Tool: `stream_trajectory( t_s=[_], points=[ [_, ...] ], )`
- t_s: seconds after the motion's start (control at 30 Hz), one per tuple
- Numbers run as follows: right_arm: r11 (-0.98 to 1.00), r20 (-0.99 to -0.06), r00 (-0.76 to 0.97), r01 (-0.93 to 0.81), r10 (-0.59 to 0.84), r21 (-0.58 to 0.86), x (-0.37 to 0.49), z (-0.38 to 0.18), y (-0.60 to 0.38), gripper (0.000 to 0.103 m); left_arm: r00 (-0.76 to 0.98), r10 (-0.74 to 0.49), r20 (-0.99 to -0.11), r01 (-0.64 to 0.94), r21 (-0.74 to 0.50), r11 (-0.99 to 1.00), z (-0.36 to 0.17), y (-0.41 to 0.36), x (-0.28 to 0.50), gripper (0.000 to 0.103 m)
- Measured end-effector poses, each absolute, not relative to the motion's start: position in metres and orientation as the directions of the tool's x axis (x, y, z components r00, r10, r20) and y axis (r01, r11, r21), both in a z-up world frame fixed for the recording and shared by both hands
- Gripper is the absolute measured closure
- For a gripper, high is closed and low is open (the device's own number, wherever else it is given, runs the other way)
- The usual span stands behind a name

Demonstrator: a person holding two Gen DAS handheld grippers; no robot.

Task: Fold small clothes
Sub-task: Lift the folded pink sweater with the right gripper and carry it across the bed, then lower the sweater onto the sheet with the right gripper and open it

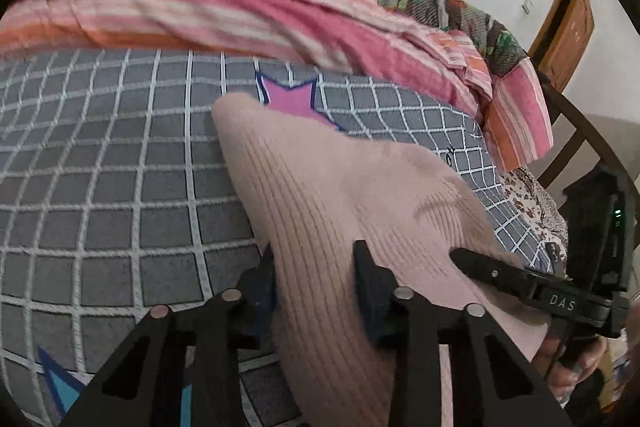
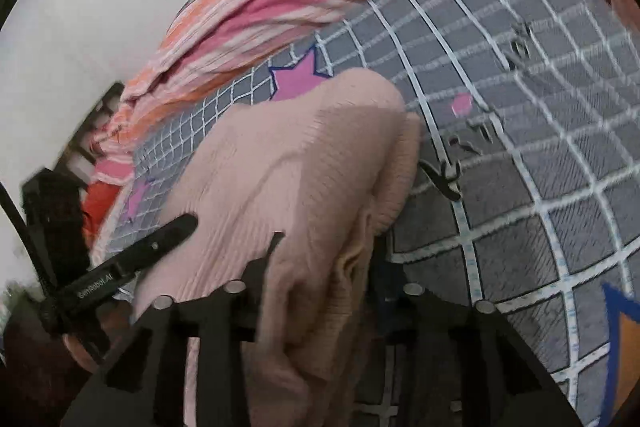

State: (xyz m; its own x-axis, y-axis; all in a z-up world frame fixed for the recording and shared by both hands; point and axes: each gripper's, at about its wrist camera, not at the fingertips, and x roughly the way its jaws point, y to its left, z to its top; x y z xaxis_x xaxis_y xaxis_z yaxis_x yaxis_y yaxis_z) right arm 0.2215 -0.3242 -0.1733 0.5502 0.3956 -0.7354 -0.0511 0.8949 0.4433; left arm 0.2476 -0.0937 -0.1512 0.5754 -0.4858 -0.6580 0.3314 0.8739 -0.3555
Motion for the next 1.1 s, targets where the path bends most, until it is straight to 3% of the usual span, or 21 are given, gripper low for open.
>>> stream_trajectory(
  t_s=[0.1, 0.27, 0.7, 0.8, 1.0, 1.07, 1.1],
  points=[
    [0.905, -0.717, 0.585, -0.069, 0.378, 0.421, 0.216, -0.158, -0.315, 0.075, 0.589, -0.502, -0.634, 0.324, -0.383, 0.865, -0.145, -0.079, 0.246, 0.073],
    [0.860, -0.662, 0.591, -0.114, 0.461, 0.498, 0.220, -0.140, -0.296, 0.077, 0.636, -0.472, -0.610, 0.287, -0.380, 0.879, -0.133, -0.040, 0.242, 0.074],
    [0.824, -0.625, 0.556, -0.228, 0.547, 0.519, 0.267, -0.149, -0.170, 0.077, 0.680, -0.346, -0.647, 0.142, -0.347, 0.927, -0.138, 0.071, 0.257, 0.073],
    [0.866, -0.674, 0.555, -0.205, 0.487, 0.457, 0.271, -0.159, -0.165, 0.075, 0.679, -0.333, -0.654, 0.142, -0.329, 0.934, -0.144, 0.065, 0.256, 0.066],
    [0.911, -0.727, 0.549, -0.218, 0.411, 0.351, 0.259, -0.162, -0.177, 0.057, 0.704, -0.285, -0.650, 0.134, -0.273, 0.953, -0.141, 0.060, 0.248, 0.055],
    [0.917, -0.719, 0.568, -0.240, 0.400, 0.320, 0.255, -0.153, -0.180, 0.057, 0.712, -0.282, -0.643, 0.126, -0.279, 0.952, -0.140, 0.067, 0.245, 0.041],
    [0.918, -0.708, 0.585, -0.249, 0.396, 0.308, 0.253, -0.147, -0.181, 0.056, 0.719, -0.281, -0.636, 0.119, -0.286, 0.951, -0.138, 0.071, 0.244, 0.040]
  ],
)
